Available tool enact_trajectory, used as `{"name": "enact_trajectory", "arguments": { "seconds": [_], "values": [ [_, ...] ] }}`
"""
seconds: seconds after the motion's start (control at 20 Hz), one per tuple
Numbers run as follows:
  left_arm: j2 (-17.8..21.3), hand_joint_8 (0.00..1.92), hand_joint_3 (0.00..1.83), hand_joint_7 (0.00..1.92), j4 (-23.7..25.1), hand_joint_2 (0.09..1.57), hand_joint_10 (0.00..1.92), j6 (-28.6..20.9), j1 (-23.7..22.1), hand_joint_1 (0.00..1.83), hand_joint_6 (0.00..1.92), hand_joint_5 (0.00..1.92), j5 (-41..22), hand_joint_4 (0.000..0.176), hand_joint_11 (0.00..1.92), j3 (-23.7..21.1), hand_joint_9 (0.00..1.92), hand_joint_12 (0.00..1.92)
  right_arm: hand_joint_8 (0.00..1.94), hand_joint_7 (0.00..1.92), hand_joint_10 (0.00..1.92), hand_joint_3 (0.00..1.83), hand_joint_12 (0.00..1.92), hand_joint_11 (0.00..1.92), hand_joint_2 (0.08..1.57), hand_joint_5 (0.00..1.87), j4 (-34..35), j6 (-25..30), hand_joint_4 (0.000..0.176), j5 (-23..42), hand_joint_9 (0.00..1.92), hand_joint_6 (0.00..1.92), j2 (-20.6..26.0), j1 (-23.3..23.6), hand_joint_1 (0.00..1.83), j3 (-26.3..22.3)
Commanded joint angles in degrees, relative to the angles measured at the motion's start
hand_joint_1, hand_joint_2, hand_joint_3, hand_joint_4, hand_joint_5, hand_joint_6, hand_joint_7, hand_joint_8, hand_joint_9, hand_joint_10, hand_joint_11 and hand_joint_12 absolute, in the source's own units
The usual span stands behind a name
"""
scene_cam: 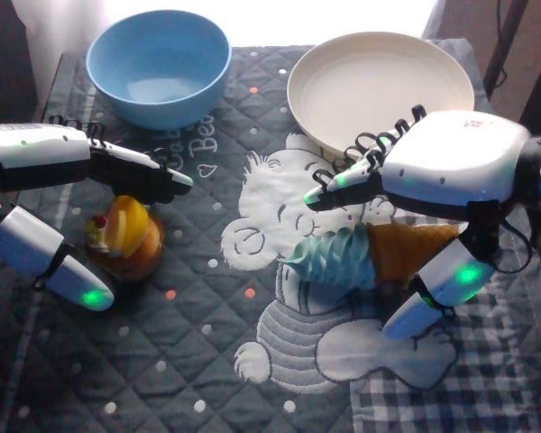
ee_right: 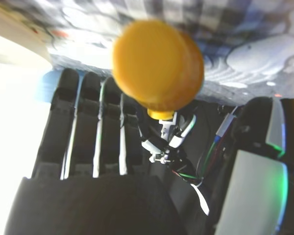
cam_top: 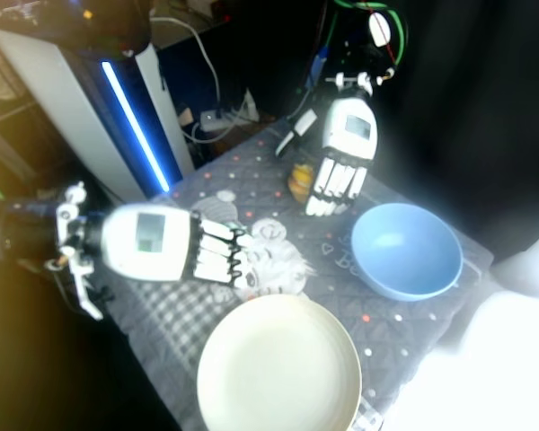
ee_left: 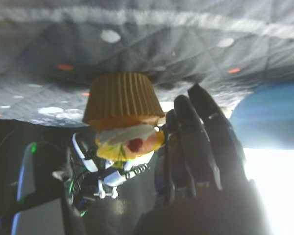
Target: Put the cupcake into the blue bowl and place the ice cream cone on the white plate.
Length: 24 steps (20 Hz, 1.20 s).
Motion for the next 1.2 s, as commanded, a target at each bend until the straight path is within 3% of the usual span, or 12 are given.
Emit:
{"name": "enact_trajectory", "arguments": {
  "seconds": [0.0, 0.2, 0.3, 0.35, 0.4, 0.5, 0.65, 0.8, 0.85, 0.95, 1.05, 1.15],
  "values": [
    [-0.37, 0.01, 0.00, 0.53, -2.14, 0.78, 0.01, -0.43, -0.72, 0.85, 0.00, 0.39, -3.63, 0.000, 0.27, 0.13, 0.60, 0.87, 0.01, 0.56, 0.00, 0.00, 0.44, 0.42, 0.66, 0.44, 1.30, 0.32, 0.000, 4.60, 0.58, 0.00, -0.27, 0.60, 0.78, 0.19],
    [-0.57, 0.01, 0.00, 0.72, -2.12, 0.84, 0.02, -0.43, -0.44, 1.10, 0.01, 0.68, -3.43, 0.000, 0.50, 0.13, 0.79, 0.86, 0.01, 0.70, 0.02, 0.00, 0.61, 0.52, 0.75, 0.57, 1.34, 0.32, 0.000, 3.16, 0.74, 0.00, -1.15, 0.47, 0.83, 1.24],
    [-0.67, 0.02, 0.00, 0.93, -2.12, 0.90, 0.03, -0.43, -0.18, 1.35, 0.01, 0.92, -3.14, 0.000, 0.67, 0.25, 0.98, 0.85, 0.01, 0.96, 0.05, 0.00, 0.70, 0.80, 0.79, 0.73, 1.57, 0.32, 0.000, 2.96, 1.04, 0.00, -1.59, 0.47, 0.96, 1.79],
    [-0.69, 0.43, 0.00, 1.13, -2.20, 1.01, 0.71, -0.43, -0.11, 1.39, 0.60, 0.99, -3.08, 0.000, 0.89, 0.34, 1.14, 0.96, 0.02, 1.14, 0.06, 0.00, 0.93, 0.83, 0.87, 0.86, 1.63, 0.32, 0.000, 2.90, 1.21, 0.01, -1.74, 0.43, 1.02, 1.94],
    [-0.69, 0.57, 0.00, 1.15, -2.41, 1.04, 0.91, -0.44, 0.06, 1.40, 0.75, 0.99, -3.02, 0.000, 0.96, 0.44, 1.14, 1.00, 0.03, 1.28, 0.10, 0.00, 1.13, 0.88, 0.92, 0.99, 1.65, 0.32, 0.000, 2.89, 1.35, 0.02, -1.86, 0.38, 1.12, 2.04],
    [-0.69, 0.56, 0.00, 1.16, -3.11, 1.04, 0.98, -0.39, 0.34, 1.40, 0.71, 1.05, -3.04, 0.000, 1.01, 0.63, 1.14, 1.08, 0.58, 1.33, 0.16, 0.00, 1.13, 1.23, 1.01, 1.16, 1.71, 0.32, 0.000, 2.89, 1.61, 0.48, -1.99, 0.26, 1.30, 2.09],
    [-0.69, 0.49, 0.00, 1.20, -4.42, 1.03, 0.97, 0.41, 0.71, 1.40, 0.72, 1.07, -3.09, 0.000, 0.95, 0.81, 1.13, 1.05, 0.27, 1.41, 0.20, 0.00, 1.17, 1.23, 1.07, 1.09, 2.12, 0.32, 0.000, 2.92, 1.61, 0.78, -2.04, 0.26, 1.19, 2.13],
    [-0.74, 0.50, 0.00, 1.20, -6.17, 1.03, 0.97, 1.09, 1.45, 1.40, 0.70, 1.05, -3.57, 0.000, 0.99, 1.01, 1.14, 1.06, 0.10, 1.47, 0.20, 0.00, 1.14, 1.23, 1.07, 1.07, 3.54, 0.32, 0.000, 4.15, 1.58, 0.82, -2.04, 0.27, 1.18, 2.19],
    [-0.74, 0.41, 0.00, 1.24, -6.81, 1.03, 0.91, 1.25, 1.69, 1.40, 0.74, 1.06, -3.83, 0.000, 0.99, 1.14, 1.16, 0.93, 0.63, 1.30, 0.21, 0.00, 1.19, 1.19, 1.03, 1.08, 4.32, 0.32, 0.000, 5.29, 1.56, 0.63, -1.98, 0.27, 1.29, 2.19],
    [-0.65, 0.40, 0.00, 1.25, -8.68, 1.03, 0.92, 2.01, 2.10, 1.40, 0.74, 1.06, -4.55, 0.000, 0.97, 1.38, 1.15, 0.91, 0.64, 1.29, 0.22, 0.00, 1.20, 1.19, 1.03, 1.08, 5.84, 0.32, 0.000, 7.65, 1.56, 0.64, -1.88, 0.28, 1.29, 2.10],
    [-0.04, 0.39, 0.00, 1.26, -11.66, 1.03, 0.90, 3.68, 2.30, 1.40, 0.79, 1.04, -5.85, 0.000, 0.95, 1.47, 1.14, 0.89, 0.21, 1.42, 0.21, 0.00, 1.20, 1.22, 1.05, 1.12, 6.99, 0.26, 0.000, 10.47, 1.57, 0.73, -1.88, 0.28, 1.19, 1.38],
    [1.26, 0.56, 0.00, 1.18, -15.37, 1.05, 0.98, 5.64, 2.52, 1.40, 0.81, 0.98, -7.89, 0.000, 0.95, 1.03, 1.11, 0.97, 0.46, 1.38, 0.21, 0.00, 1.26, 1.10, 1.01, 1.12, 7.77, -1.61, 0.000, 12.60, 1.52, 0.62, 0.02, 0.35, 1.30, 0.10]
  ]
}}
